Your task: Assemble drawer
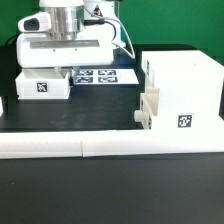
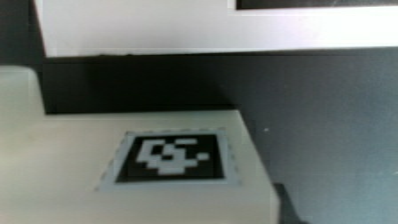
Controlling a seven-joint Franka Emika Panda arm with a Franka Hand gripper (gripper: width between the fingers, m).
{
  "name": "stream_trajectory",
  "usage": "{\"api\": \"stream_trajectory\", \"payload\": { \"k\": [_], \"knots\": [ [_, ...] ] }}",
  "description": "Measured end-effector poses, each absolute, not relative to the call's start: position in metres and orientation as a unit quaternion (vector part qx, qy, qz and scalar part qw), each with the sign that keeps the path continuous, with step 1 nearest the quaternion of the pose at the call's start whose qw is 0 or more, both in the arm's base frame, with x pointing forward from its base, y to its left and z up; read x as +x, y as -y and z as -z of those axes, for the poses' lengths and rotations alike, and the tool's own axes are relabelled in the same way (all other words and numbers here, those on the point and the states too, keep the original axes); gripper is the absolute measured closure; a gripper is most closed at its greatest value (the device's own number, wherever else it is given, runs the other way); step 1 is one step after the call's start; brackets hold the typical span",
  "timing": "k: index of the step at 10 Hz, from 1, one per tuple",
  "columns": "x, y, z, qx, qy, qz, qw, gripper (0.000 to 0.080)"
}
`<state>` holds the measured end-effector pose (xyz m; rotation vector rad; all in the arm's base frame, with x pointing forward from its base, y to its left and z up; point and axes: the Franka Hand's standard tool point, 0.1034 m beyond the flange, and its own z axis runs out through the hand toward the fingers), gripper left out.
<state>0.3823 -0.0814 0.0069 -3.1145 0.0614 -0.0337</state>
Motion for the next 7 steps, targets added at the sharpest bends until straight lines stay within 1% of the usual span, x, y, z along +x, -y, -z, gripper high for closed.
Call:
{"api": "stream_trajectory", "payload": {
  "k": [1,2,3,4,5,6,7],
  "knots": [
    [0.390,0.068,-0.016,-1.000,-0.016,0.001,0.022,0.0758],
    [0.404,0.053,-0.031,-1.000,-0.002,0.004,0.027,0.0758],
    [0.412,0.045,-0.039,-1.000,0.002,0.001,0.031,0.0758],
    [0.428,0.032,-0.052,-0.999,0.002,-0.009,0.040,0.0758],
    [0.452,0.022,-0.066,-0.999,0.010,-0.004,0.046,0.0758],
    [0.466,0.016,-0.072,-0.999,0.016,0.004,0.048,0.0758],
    [0.468,0.013,-0.071,-0.999,0.018,0.004,0.049,0.0758]
  ]
}}
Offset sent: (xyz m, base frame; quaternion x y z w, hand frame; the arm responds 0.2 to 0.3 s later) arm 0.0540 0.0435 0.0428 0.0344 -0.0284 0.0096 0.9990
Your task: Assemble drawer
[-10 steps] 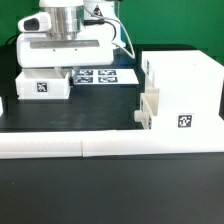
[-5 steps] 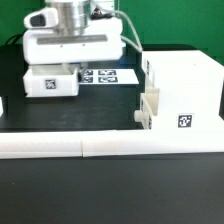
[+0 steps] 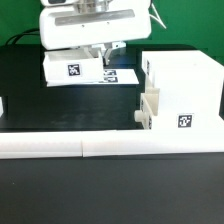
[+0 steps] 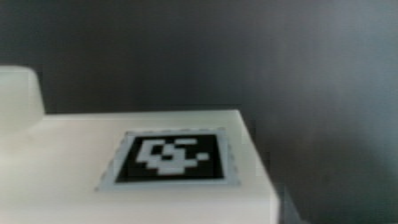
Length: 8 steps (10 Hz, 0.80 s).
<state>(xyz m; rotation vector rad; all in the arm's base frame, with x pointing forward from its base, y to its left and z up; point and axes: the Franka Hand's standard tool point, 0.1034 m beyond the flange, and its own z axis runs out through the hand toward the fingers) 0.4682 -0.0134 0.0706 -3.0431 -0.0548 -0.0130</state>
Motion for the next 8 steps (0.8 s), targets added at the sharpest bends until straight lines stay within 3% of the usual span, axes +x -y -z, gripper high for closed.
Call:
{"api": "stream_trajectory", "payload": {
  "k": [5,8],
  "knots": [
    [0.465,0.020,-0.065,-0.976,0.212,0.008,0.048,0.0757],
    [0.493,0.020,-0.064,-0.936,0.350,0.020,0.040,0.0757]
  ]
}}
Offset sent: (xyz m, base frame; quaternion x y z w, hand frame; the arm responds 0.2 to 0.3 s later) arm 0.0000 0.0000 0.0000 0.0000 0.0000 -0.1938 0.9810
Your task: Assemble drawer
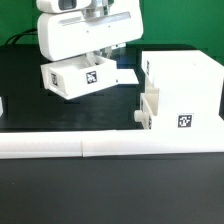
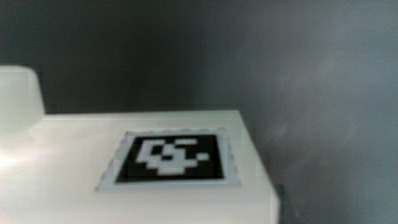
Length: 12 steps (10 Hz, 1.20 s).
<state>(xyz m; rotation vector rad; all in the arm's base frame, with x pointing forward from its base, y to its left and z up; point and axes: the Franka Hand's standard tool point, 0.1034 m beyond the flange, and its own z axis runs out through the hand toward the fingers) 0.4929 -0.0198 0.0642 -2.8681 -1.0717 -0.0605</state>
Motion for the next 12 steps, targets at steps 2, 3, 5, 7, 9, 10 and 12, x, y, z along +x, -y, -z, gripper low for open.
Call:
{"api": "stream_trajectory", "payload": {
  "k": [2,3,5,7,9,10,12],
  "knots": [
    [0.498,0.021,-0.065,-0.905,0.424,0.016,0.029,0.0757],
    [0.497,0.022,-0.063,-0.891,0.452,0.015,0.028,0.0757],
    [0.496,0.024,-0.063,-0.858,0.513,0.014,0.024,0.0757],
    [0.495,0.027,-0.062,-0.817,0.576,0.011,0.019,0.0757],
    [0.503,0.030,-0.064,-0.757,0.653,0.005,0.011,0.0757],
    [0.506,0.030,-0.065,-0.729,0.684,0.003,0.007,0.0757],
    [0.504,0.032,-0.063,-0.721,0.693,0.001,0.007,0.0757]
  ]
}}
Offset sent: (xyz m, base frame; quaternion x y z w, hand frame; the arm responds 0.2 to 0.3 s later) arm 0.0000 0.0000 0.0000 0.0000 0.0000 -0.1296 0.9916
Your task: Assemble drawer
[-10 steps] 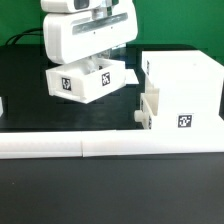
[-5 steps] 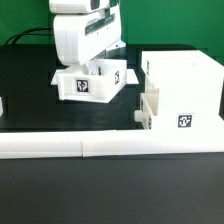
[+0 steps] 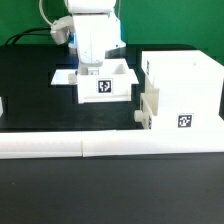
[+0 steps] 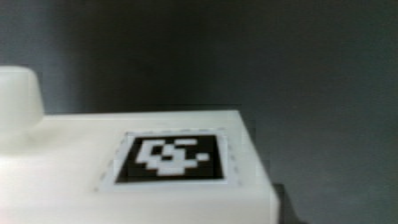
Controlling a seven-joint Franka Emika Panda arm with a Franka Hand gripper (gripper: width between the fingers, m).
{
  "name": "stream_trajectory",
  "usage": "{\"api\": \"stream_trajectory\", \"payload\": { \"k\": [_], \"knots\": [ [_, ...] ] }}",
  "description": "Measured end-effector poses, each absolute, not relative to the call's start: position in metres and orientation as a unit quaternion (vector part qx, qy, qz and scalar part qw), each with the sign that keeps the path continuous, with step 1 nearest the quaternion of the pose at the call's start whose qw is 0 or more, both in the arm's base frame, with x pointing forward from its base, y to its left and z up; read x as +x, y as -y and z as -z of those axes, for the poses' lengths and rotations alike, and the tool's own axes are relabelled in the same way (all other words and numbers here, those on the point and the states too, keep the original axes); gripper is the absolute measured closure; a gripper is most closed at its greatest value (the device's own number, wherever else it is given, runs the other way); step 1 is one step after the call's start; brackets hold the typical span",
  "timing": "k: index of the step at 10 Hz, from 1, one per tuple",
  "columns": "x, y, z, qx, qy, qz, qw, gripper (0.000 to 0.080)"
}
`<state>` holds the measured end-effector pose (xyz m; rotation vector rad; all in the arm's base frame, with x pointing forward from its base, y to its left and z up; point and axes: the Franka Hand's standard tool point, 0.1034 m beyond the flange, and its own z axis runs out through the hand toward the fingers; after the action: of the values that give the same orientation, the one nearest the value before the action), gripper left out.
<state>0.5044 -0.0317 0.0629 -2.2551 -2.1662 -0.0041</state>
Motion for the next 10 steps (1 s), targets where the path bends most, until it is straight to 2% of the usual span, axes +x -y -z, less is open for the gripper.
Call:
{"api": "stream_trajectory", "payload": {
  "k": [2,7,10],
  "knots": [
    [0.505,0.031,-0.062,-0.721,0.693,0.001,0.008,0.0757],
    [0.538,0.026,-0.062,-0.718,0.696,0.010,0.003,0.0757],
    [0.540,0.026,-0.062,-0.722,0.692,0.012,0.001,0.0757]
  ]
}}
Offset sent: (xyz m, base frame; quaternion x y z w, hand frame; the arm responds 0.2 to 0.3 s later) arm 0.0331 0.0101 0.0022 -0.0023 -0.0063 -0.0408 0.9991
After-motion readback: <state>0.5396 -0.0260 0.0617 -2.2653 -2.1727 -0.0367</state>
